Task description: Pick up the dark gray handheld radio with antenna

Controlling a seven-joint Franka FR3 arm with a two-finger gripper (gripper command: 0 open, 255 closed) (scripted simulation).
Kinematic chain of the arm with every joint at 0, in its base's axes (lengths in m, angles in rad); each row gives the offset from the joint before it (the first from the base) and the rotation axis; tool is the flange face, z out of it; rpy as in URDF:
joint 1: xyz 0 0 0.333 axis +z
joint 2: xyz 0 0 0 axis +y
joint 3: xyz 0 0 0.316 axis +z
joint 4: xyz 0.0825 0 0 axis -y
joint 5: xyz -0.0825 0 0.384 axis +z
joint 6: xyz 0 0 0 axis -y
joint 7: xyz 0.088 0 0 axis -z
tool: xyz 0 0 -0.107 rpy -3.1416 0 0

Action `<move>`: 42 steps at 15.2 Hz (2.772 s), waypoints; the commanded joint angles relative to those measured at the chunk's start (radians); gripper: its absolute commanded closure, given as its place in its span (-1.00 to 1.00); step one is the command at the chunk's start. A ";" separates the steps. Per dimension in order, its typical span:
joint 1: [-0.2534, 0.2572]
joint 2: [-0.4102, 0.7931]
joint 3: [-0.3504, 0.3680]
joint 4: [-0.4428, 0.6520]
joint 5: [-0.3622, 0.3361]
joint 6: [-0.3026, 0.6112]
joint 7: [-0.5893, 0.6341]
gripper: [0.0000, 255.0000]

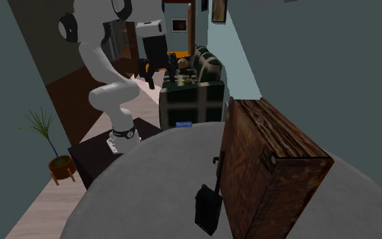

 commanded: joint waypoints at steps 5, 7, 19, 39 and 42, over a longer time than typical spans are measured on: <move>-0.010 0.127 -0.045 0.042 -0.015 0.088 -0.059 -1.00; -0.014 0.193 -0.067 0.071 -0.019 0.128 -0.088 -1.00; -0.029 0.626 -0.178 0.360 0.031 0.277 -0.270 -1.00; -0.094 1.096 -0.208 0.754 0.161 0.340 -0.436 -1.00; -0.094 1.095 -0.208 0.753 0.161 0.341 -0.436 1.00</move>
